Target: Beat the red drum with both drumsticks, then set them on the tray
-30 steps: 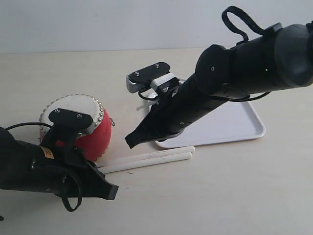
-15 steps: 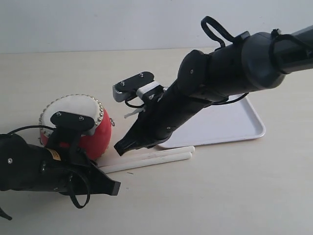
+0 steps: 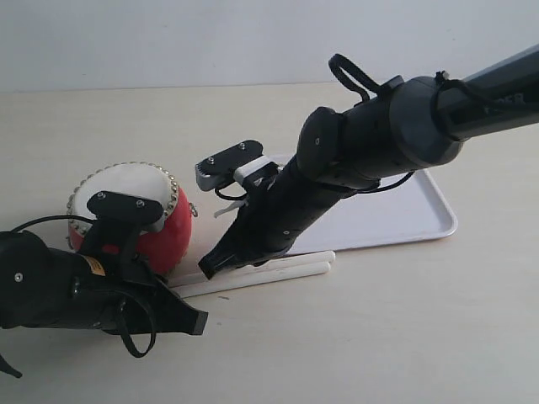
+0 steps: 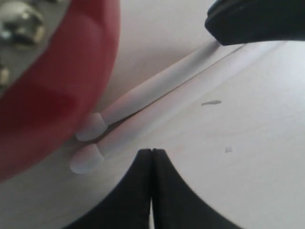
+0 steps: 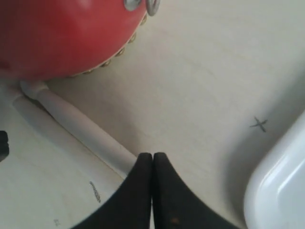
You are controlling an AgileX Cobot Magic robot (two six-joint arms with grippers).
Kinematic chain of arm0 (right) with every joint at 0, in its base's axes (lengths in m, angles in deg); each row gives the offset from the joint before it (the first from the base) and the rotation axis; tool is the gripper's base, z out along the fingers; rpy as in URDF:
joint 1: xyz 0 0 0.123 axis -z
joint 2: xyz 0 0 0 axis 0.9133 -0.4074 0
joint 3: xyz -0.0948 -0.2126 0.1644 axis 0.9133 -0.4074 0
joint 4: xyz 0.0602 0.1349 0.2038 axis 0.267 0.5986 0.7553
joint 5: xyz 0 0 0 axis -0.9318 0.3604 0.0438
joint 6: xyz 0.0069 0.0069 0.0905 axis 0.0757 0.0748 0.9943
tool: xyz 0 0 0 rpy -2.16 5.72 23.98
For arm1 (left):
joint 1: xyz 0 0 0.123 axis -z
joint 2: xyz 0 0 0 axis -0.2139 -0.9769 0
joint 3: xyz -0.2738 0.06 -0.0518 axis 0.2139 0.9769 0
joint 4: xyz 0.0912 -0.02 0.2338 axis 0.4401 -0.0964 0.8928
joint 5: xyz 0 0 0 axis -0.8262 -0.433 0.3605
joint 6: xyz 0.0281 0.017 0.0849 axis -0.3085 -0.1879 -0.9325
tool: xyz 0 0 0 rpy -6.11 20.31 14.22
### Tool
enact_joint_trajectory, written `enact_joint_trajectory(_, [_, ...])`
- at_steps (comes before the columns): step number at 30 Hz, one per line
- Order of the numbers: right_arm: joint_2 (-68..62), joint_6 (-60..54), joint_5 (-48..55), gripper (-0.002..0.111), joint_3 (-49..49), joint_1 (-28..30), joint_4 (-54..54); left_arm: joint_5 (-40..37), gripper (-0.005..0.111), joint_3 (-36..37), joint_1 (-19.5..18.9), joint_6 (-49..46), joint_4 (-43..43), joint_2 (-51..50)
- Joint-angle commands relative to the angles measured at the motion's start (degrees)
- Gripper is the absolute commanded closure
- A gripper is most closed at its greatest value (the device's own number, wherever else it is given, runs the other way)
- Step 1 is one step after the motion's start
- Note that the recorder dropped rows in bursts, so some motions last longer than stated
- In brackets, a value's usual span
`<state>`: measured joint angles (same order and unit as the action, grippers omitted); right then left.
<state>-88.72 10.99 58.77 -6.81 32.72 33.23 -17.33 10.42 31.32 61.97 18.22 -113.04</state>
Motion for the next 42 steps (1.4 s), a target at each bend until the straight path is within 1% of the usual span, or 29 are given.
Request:
enact_joint_trajectory(1, [-0.44,-0.55,-2.63,0.108,0.39,-0.1,-0.29,1.12,0.107,0.03,0.43,0.47,-0.19,-0.05])
enact_joint_trajectory(7, [-0.55,-0.16,-2.63,0.108,0.39,-0.1,-2.42,0.98,0.107,0.03,0.43,0.47,-0.19,-0.33])
enact_joint_trajectory(11, [-0.55,3.23,-2.01,0.108,0.39,-0.1,-6.24,1.39,0.107,-0.38,0.43,0.47,-0.19,-1.32])
enact_joint_trajectory(16, [-0.55,8.67,-0.77,0.108,0.39,-0.1,-12.36,1.11,0.107,-2.87,0.43,0.22,0.55,-3.89])
enact_joint_trajectory(28, [-0.55,8.67,2.24,0.108,0.39,-0.1,-12.6,1.37,0.107,-3.95,0.43,-0.06,0.75,-3.89])
enact_joint_trajectory(35, [-0.55,8.67,1.64,0.108,0.39,-0.1,-12.6,-3.96,0.107,-3.95,0.43,-0.06,0.75,-3.89])
enact_joint_trajectory(39, [-0.55,8.67,2.76,0.108,0.39,-0.1,-12.11,-4.31,0.107,-3.95,0.43,-0.27,0.75,-3.89])
enact_joint_trajectory(42, [-0.55,8.67,4.11,0.108,0.39,-0.1,-12.11,-3.2,0.107,-3.95,0.43,-0.27,0.75,-3.89])
